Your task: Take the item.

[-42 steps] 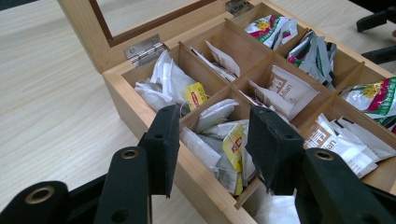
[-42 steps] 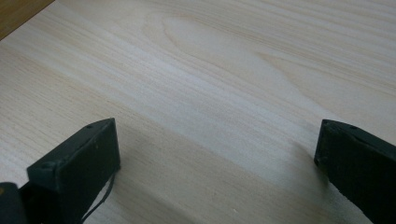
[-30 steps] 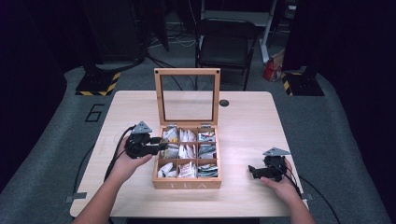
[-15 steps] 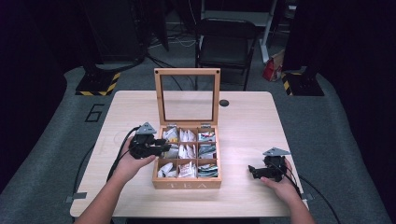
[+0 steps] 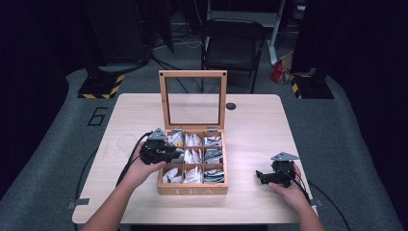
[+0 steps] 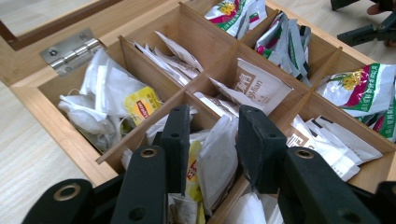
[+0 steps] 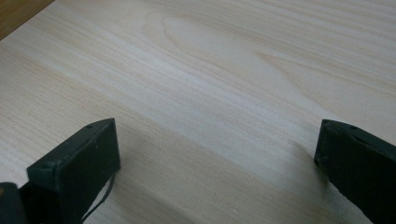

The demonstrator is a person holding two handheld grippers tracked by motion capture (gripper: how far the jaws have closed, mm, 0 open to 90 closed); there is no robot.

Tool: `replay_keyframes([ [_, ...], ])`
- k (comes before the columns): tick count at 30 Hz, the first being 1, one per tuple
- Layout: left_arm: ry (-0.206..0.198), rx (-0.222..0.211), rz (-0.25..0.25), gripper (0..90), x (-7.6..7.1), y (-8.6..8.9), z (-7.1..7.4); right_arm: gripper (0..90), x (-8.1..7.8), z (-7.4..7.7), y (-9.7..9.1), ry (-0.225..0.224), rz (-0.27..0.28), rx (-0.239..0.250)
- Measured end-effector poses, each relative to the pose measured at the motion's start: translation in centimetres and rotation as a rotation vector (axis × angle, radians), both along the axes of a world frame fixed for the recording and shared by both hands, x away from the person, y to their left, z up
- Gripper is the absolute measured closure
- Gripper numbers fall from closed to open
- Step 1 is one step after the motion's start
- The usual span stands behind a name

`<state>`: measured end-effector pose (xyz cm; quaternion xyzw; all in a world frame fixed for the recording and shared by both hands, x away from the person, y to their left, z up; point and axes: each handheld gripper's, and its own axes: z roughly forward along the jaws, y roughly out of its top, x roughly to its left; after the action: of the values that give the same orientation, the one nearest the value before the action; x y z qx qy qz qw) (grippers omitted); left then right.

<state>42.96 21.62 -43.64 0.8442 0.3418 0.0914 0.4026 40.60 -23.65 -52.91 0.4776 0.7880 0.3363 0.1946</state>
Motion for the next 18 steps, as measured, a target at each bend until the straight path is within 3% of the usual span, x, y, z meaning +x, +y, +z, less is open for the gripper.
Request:
replay_keyframes([
  [7,0.003,0.004,-0.013,68.4,-0.03,-0.22,-0.29,0.0,-0.01,0.0,0.01,0.001,-0.002,0.002],
  [15,0.013,0.017,-0.035,82.5,-0.21,0.0,-0.33,0.0,-0.02,0.0,0.01,0.002,-0.002,0.002],
  [18,-0.005,0.02,-0.03,86.7,-0.33,0.19,-0.24,0.0,0.0,0.0,0.0,0.0,0.0,0.0],
])
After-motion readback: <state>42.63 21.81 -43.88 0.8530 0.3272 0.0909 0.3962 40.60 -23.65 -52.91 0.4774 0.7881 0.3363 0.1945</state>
